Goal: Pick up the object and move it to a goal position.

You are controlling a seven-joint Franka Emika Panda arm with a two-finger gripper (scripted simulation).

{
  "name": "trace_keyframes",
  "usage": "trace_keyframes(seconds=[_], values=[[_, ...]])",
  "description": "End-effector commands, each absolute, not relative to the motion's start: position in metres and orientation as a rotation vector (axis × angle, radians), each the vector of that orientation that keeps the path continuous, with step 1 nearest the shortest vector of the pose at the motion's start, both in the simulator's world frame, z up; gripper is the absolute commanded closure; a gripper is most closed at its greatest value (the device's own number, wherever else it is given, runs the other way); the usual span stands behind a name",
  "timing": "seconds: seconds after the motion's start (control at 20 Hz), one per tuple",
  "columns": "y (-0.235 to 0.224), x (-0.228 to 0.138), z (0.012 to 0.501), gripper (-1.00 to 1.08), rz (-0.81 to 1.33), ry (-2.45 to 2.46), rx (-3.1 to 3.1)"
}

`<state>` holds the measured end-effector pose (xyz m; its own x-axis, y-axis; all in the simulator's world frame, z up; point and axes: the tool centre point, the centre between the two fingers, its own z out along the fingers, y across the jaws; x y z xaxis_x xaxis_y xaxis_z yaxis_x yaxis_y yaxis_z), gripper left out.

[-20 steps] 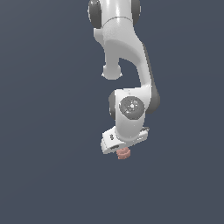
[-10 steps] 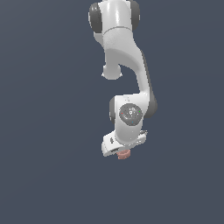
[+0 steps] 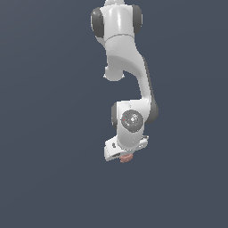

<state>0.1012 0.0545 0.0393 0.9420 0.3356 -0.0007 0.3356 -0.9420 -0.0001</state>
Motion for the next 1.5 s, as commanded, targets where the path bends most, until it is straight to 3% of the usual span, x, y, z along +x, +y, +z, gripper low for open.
trace_keyframes(seconds=[0.0,0.8,1.45], values=[[0.055,0.102,0.04,1.08,0.0,-0.535,-3.096],[0.056,0.095,0.047,1.08,0.0,-0.535,-3.096],[0.063,0.052,0.095,1.08,0.001,-0.535,-3.096]])
